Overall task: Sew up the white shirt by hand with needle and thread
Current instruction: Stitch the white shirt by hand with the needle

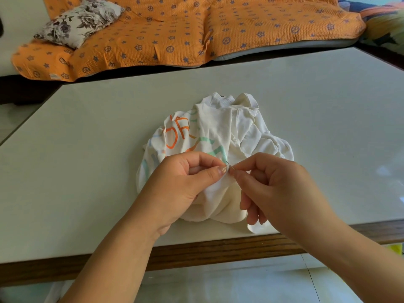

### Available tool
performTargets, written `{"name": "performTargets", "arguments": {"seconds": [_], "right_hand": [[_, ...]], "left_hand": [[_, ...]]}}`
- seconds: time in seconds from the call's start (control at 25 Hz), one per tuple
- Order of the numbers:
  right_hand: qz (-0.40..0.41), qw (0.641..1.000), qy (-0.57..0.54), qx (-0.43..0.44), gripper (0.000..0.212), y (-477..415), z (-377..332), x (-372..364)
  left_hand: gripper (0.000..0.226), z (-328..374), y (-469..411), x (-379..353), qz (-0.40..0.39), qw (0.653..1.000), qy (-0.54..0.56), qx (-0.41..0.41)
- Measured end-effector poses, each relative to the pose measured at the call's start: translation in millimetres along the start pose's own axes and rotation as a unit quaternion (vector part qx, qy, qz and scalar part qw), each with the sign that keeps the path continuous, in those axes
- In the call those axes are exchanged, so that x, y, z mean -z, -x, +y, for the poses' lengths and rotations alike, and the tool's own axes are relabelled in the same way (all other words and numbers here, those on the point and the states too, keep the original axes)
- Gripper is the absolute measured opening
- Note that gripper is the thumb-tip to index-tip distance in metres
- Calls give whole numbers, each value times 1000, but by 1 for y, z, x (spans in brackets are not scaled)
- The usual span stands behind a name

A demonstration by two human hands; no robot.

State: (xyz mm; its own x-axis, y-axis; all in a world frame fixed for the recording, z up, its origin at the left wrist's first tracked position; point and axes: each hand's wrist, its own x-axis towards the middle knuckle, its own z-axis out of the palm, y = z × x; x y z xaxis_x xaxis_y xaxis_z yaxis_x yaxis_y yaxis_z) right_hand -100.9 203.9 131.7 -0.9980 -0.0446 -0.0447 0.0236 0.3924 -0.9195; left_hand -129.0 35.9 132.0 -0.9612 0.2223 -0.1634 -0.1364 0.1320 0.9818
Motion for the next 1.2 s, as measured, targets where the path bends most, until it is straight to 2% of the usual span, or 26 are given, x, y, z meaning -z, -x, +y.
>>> {"name": "performTargets", "arguments": {"seconds": [0.16, 0.28, 0.56, 0.72, 0.92, 1.08, 1.12, 1.2], "right_hand": [[12, 1000, -6, 6, 14, -1, 2, -2], [14, 999, -37, 1, 12, -1, 2, -2], [-25, 993, -116, -27, 6, -6, 0, -2], [-46, 991, -118, -50, 7, -8, -1, 1], [-13, 996, -76, -55, 10, -9, -6, 4], [80, 996, -18, -30, 13, -16, 0, 9], [93, 993, -55, -42, 14, -20, 1, 12], [60, 966, -235, -85, 16, -28, 1, 19]], "left_hand": [[17, -4, -1, -4, 5, 1000, 2, 0], [11, -6, -1, -6, 19, 1000, 6, 7], [14, -8, 2, -12, 54, 979, -172, -94], [12, -10, 1, -15, 67, 969, -204, -120], [12, -5, 0, -18, 73, 966, -212, -130], [8, -7, 0, -15, 80, 966, -210, -124], [7, -7, 1, -15, 77, 970, -201, -115], [3, -7, 3, -14, 65, 979, -173, -88]]}}
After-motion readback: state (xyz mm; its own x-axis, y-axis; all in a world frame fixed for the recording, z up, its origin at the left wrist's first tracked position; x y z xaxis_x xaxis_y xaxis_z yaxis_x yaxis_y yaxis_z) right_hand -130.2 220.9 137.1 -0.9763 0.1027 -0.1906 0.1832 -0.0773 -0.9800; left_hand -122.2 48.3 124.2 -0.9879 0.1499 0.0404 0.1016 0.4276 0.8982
